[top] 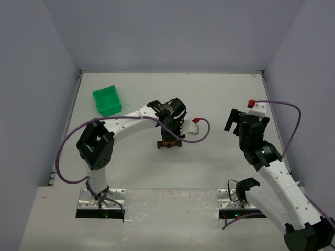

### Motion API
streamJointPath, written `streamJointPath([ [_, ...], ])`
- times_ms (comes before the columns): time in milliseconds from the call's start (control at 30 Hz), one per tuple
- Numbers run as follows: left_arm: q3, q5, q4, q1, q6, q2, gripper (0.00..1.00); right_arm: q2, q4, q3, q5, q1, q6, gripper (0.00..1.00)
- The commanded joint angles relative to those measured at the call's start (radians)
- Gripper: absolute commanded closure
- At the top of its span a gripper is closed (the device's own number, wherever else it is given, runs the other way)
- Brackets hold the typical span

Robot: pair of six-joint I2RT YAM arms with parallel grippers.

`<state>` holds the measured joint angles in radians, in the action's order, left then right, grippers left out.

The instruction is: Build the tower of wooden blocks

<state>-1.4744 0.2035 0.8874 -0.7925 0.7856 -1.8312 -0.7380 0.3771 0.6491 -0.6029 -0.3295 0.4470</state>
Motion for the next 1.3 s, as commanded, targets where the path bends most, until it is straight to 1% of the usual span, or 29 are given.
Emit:
streamJointPath([
  [0, -0.046, -0.002, -0.01, -0.013, 0.008, -0.008, 0.94, 0.009, -0.02, 0.003, -0.029, 0.002, 0.001, 0.01],
  [167, -0.051, -0.003, -0.004, -0.013, 0.019, -0.006, 0.9, 0.012, -0.021, 0.003, -0.032, 0.001, 0.002, 0.01],
  [300, -0.05, 0.001, 0.005, -0.014, 0.022, -0.008, 0.89, 0.011, -0.02, 0.003, -0.031, 0.001, 0.001, 0.01],
  [333, -0.049, -0.004, 0.005, -0.014, 0.023, -0.007, 0.86, 0.011, -0.021, 0.003, -0.031, 0.001, 0.001, 0.01],
  [400, -0.045, -0.004, 0.007, -0.014, 0.026, -0.005, 0.84, 0.011, -0.021, 0.003, -0.031, 0.001, 0.002, 0.01],
  [467, -0.047, 0.004, 0.012, -0.014, 0.027, -0.002, 0.75, 0.011, -0.02, 0.003, -0.031, 0.001, 0.002, 0.01],
  [600, -0.046, 0.001, 0.008, -0.014, 0.025, -0.003, 0.65, 0.01, -0.021, 0.003, -0.032, 0.001, 0.001, 0.01],
  [733, -0.051, 0.007, 0.007, -0.014, 0.022, -0.004, 0.62, 0.011, -0.02, 0.001, -0.031, 0.001, -0.001, 0.01],
  [867, -0.058, 0.006, 0.001, -0.015, 0.017, -0.008, 0.62, 0.014, -0.02, 0.001, -0.031, 0.001, -0.002, 0.01],
  [967, -0.06, 0.007, 0.001, -0.014, 0.015, -0.01, 0.67, 0.017, -0.021, 0.0, -0.034, 0.001, -0.002, 0.01],
  [1067, -0.058, 0.013, 0.006, -0.014, 0.017, -0.006, 0.68, 0.017, -0.021, 0.0, -0.034, 0.001, -0.002, 0.01],
  [1133, -0.06, 0.016, 0.009, -0.016, 0.02, -0.005, 0.71, 0.019, -0.021, 0.0, -0.034, 0.003, -0.001, 0.01],
  [1267, -0.06, 0.022, 0.012, -0.016, 0.021, -0.005, 0.72, 0.02, -0.02, 0.0, -0.035, 0.001, -0.002, 0.01],
])
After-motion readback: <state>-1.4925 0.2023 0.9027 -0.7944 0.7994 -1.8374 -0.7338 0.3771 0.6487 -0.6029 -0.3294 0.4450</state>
